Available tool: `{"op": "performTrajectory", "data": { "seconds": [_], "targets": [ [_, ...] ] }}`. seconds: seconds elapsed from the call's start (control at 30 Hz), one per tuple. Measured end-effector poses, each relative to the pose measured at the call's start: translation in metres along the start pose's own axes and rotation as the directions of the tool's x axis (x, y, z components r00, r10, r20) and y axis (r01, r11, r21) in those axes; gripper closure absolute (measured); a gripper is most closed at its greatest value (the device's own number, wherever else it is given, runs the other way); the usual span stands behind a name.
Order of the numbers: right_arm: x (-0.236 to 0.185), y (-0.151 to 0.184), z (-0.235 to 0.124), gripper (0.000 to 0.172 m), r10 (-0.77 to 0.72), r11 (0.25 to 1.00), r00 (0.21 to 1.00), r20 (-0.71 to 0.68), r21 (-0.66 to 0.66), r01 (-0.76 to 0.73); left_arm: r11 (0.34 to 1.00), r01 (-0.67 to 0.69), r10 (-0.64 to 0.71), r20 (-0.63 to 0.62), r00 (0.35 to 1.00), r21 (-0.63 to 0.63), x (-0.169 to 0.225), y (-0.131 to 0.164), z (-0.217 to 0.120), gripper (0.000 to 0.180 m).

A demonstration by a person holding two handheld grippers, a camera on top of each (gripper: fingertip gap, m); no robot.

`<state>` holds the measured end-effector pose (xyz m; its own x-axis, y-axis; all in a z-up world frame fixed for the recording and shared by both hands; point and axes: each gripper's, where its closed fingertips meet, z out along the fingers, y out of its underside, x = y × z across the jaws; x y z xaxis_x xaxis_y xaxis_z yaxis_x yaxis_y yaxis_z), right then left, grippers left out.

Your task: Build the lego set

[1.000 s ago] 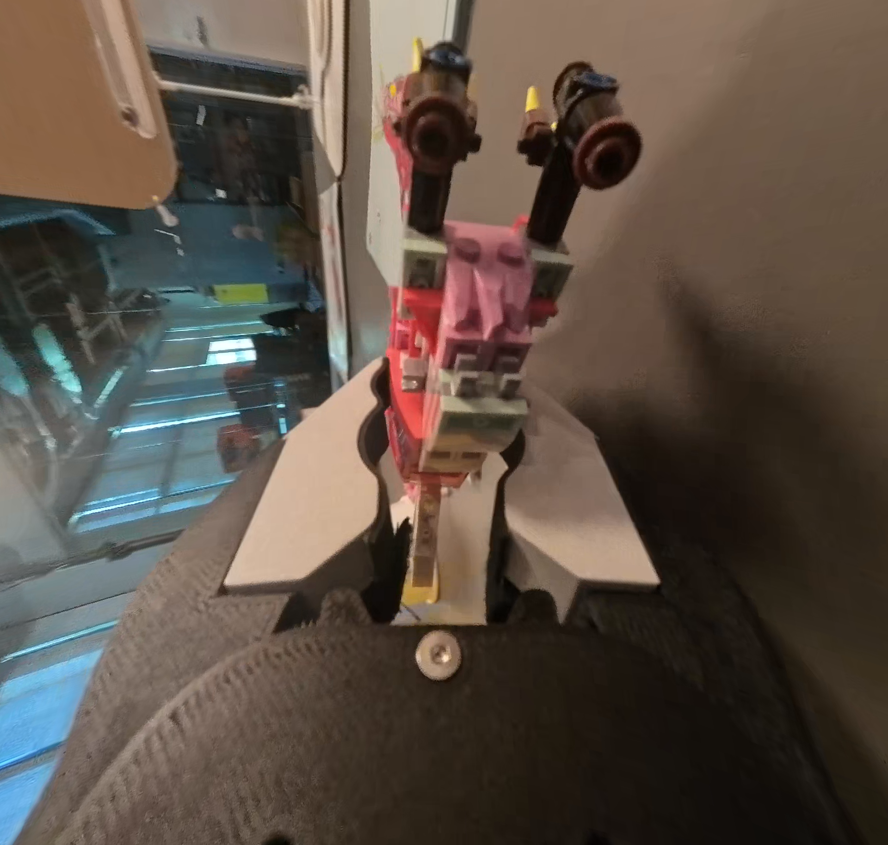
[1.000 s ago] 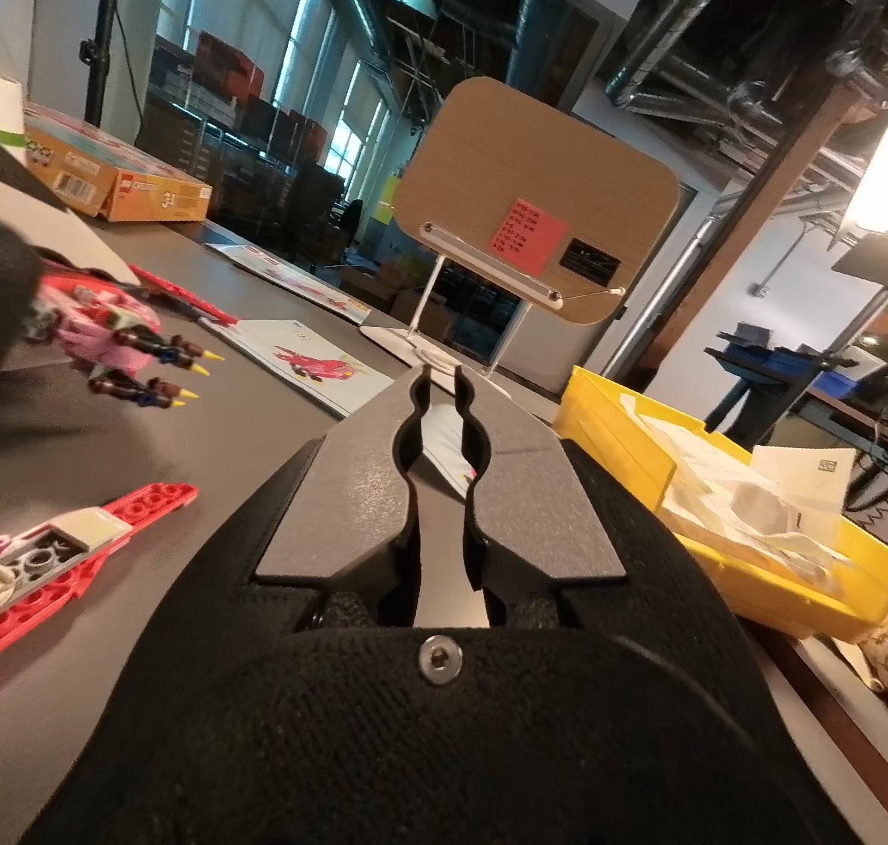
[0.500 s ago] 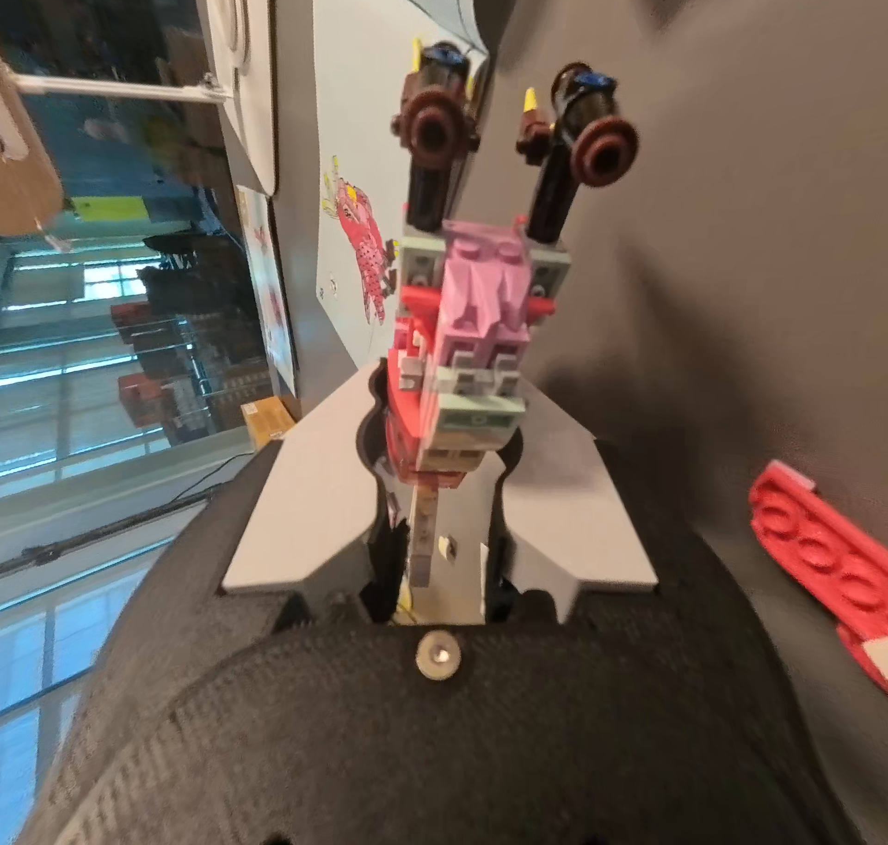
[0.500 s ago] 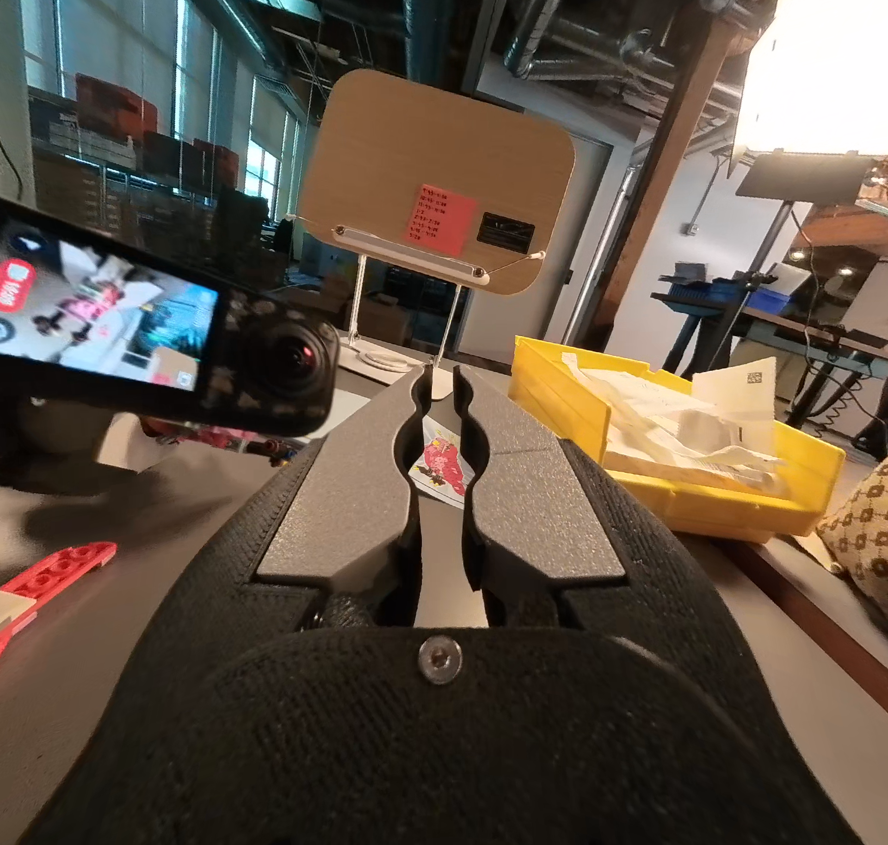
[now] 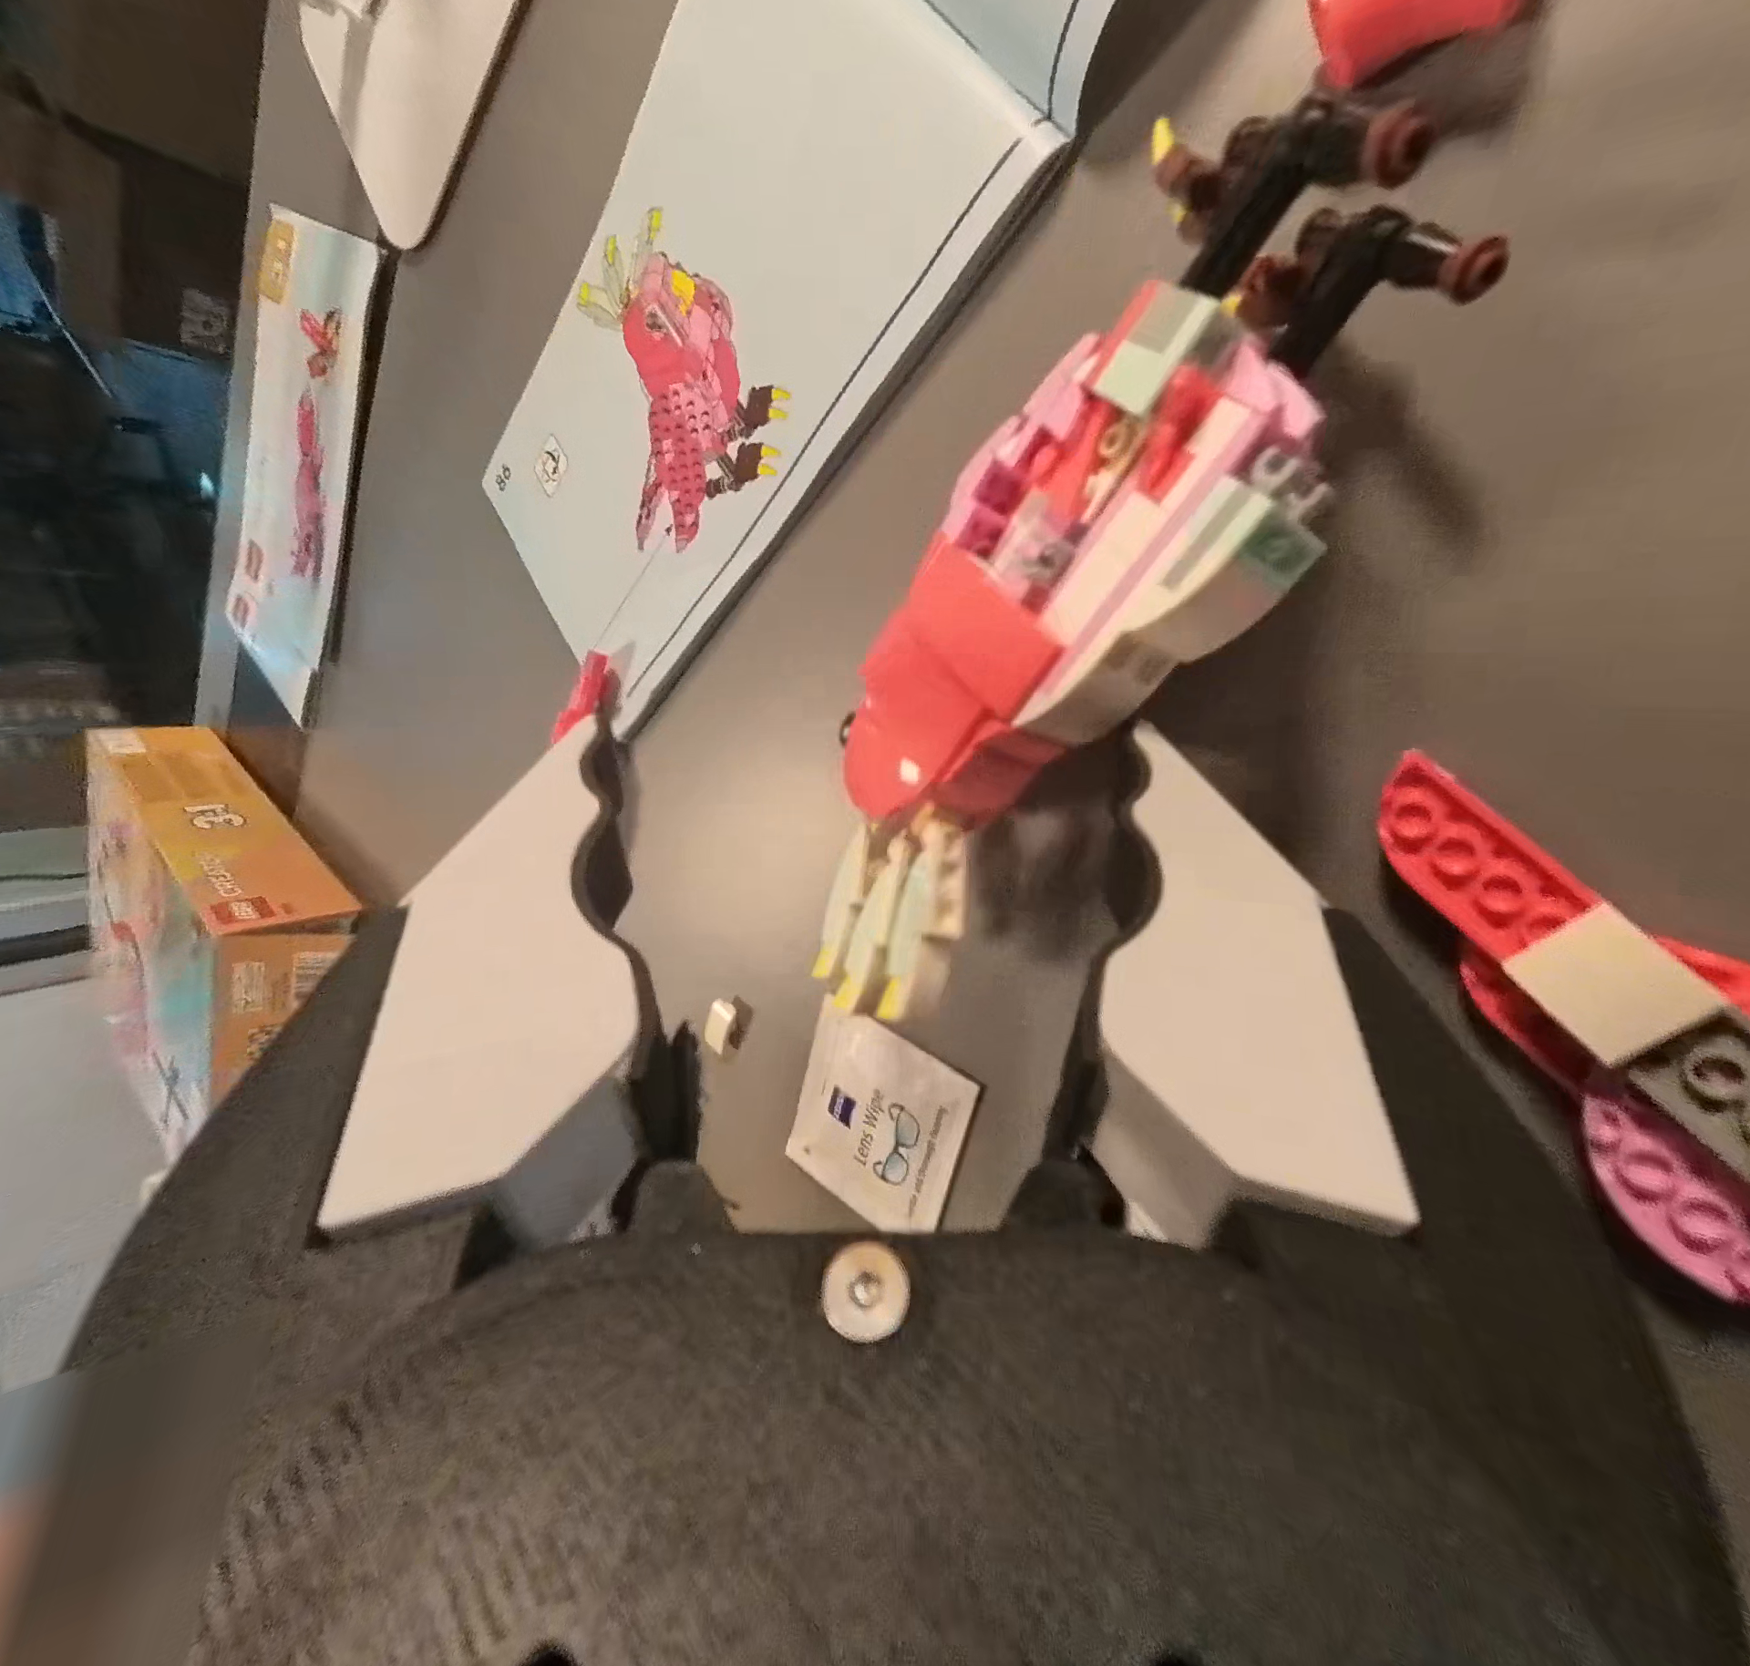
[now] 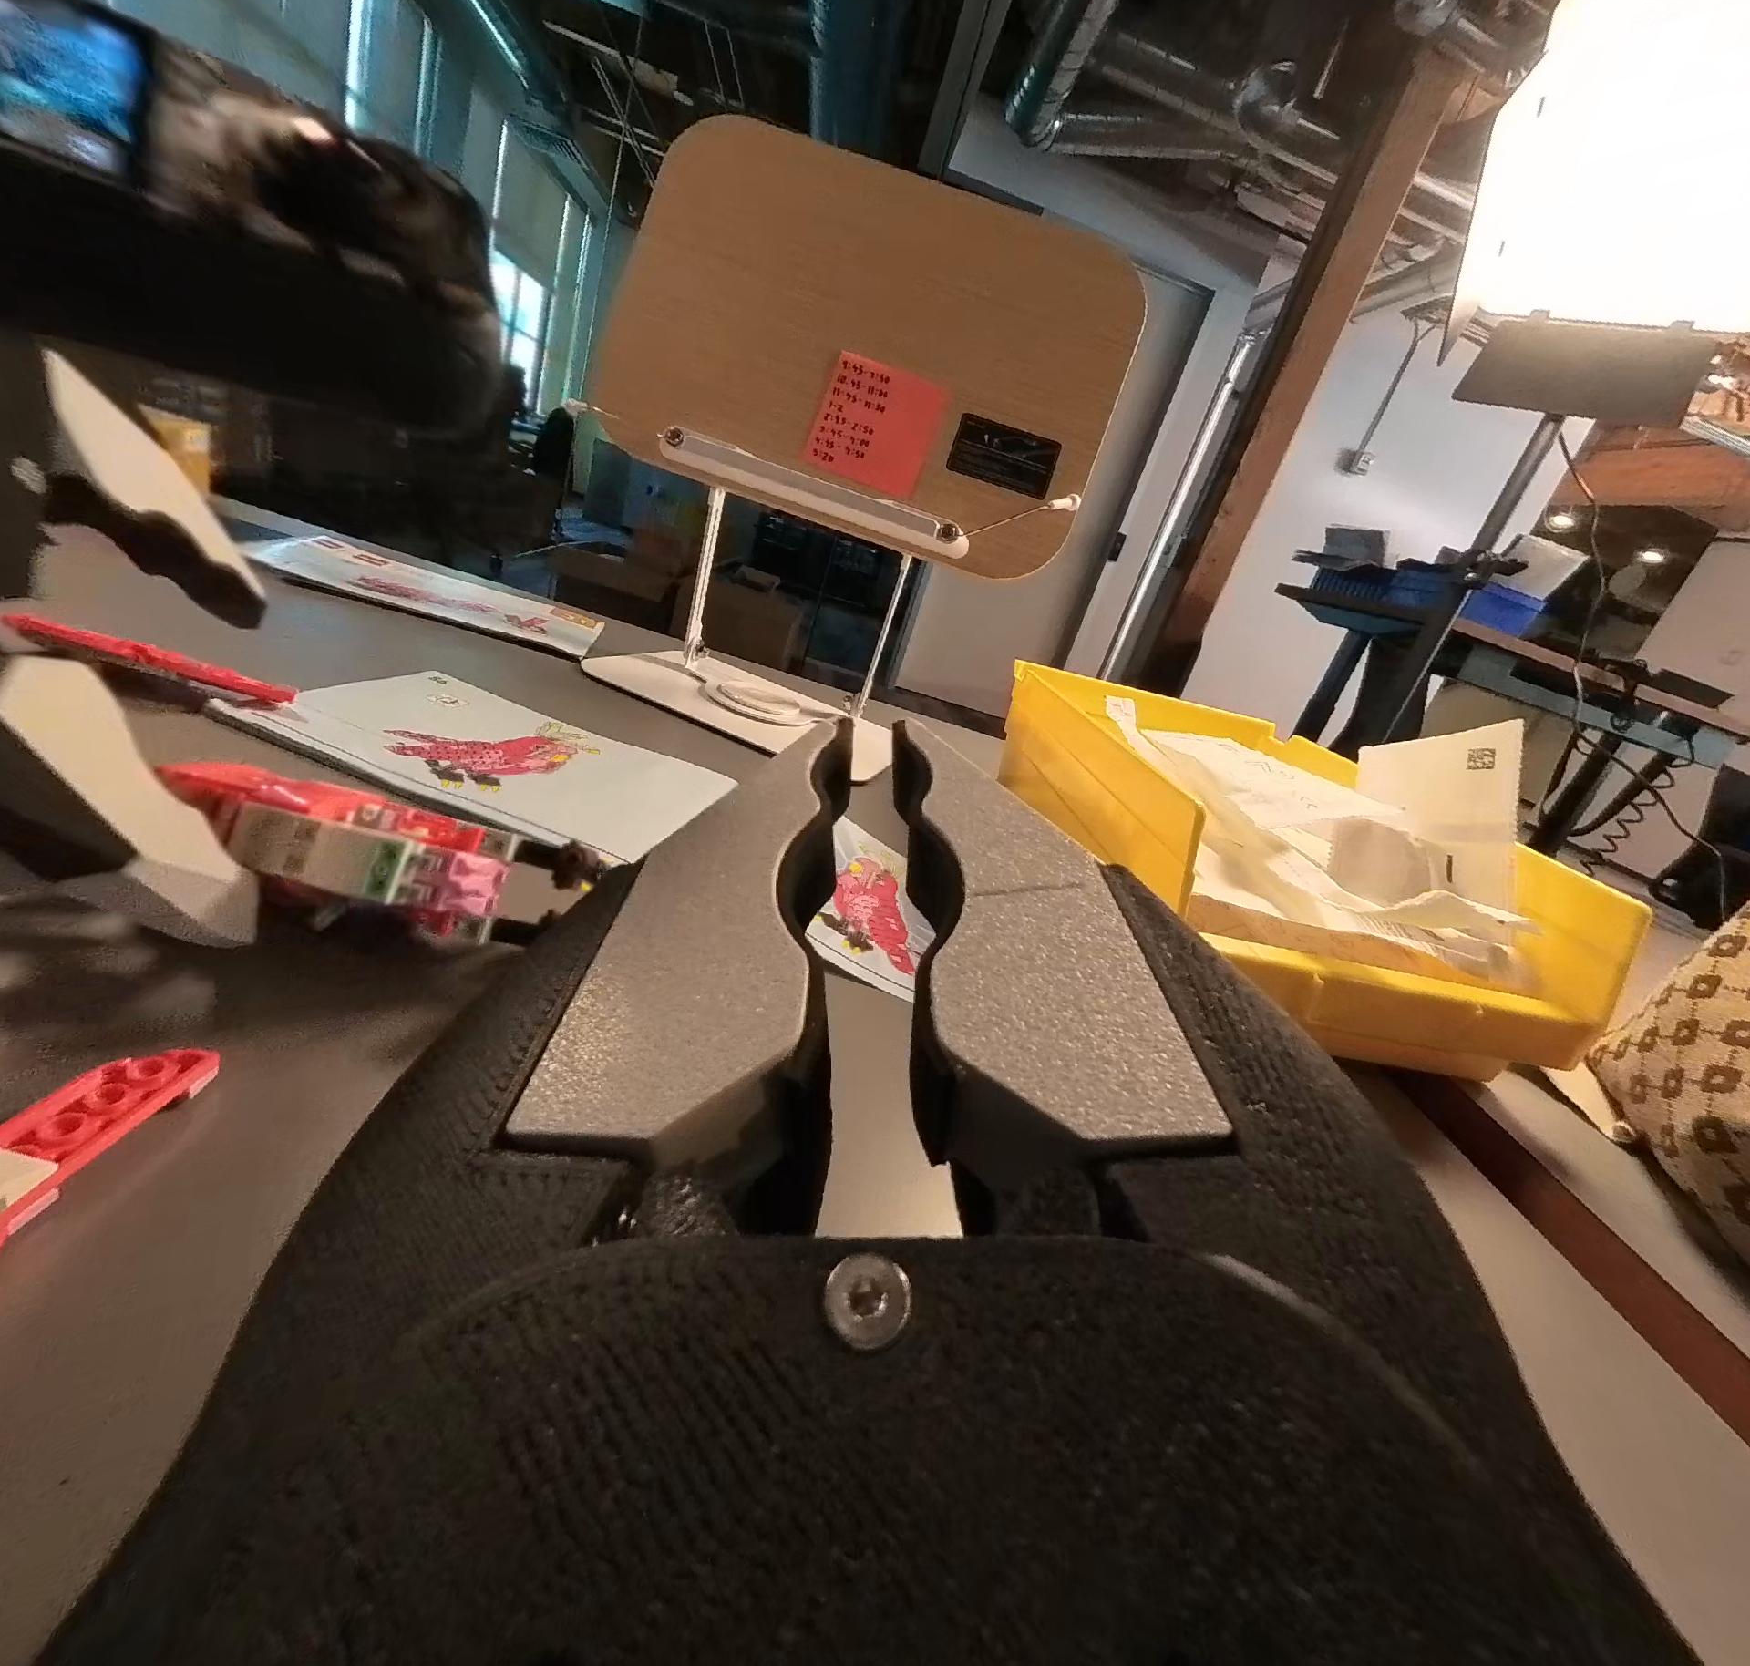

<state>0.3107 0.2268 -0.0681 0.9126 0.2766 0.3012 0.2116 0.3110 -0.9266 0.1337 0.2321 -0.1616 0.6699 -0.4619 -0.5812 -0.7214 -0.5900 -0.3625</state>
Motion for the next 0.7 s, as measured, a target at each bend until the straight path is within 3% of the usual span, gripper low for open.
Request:
{"op": "performTrajectory", "data": {
  "seconds": [0.1, 0.2, 0.33, 0.43, 0.57, 0.7],
  "targets": [
    [0.002, -0.001, -0.001, 0.166, 0.005, 1.0, 1.0, -0.01, 0.003, -0.005, 0.994, 0.038, -0.034, -0.035, 0.999, 0.105, 0.002, 0.008, -0.023, 0.074],
    [0.005, -0.003, -0.004, 0.166, 0.015, 1.0, 1.0, -0.019, 0.018, -0.015, 0.961, 0.052, -0.045, -0.032, 0.998, 0.271, 0.004, 0.03, -0.066, 0.076],
    [0.006, -0.008, -0.006, 0.166, 0.031, 0.999, 0.999, -0.018, 0.042, -0.031, 0.909, 0.11, -0.149, 0.067, 0.987, 0.401, -0.007, 0.096, -0.124, 0.081],
    [0.004, -0.009, -0.005, 0.166, 0.041, 0.998, 0.999, -0.006, 0.048, -0.04, 0.916, 0.204, -0.254, 0.106, 0.961, 0.347, -0.015, 0.168, -0.139, 0.083],
    [0.0, -0.009, -0.004, 0.166, 0.037, 0.998, 0.999, 0.016, 0.048, -0.038, 0.964, 0.231, -0.251, 0.17, 0.953, 0.13, -0.017, 0.259, -0.134, 0.085],
    [-0.003, -0.009, -0.004, 0.166, 0.025, 0.999, 0.999, 0.023, 0.047, -0.026, 0.983, 0.186, -0.181, 0.249, 0.951, 0.005, -0.022, 0.302, -0.135, 0.108]
  ]
}}
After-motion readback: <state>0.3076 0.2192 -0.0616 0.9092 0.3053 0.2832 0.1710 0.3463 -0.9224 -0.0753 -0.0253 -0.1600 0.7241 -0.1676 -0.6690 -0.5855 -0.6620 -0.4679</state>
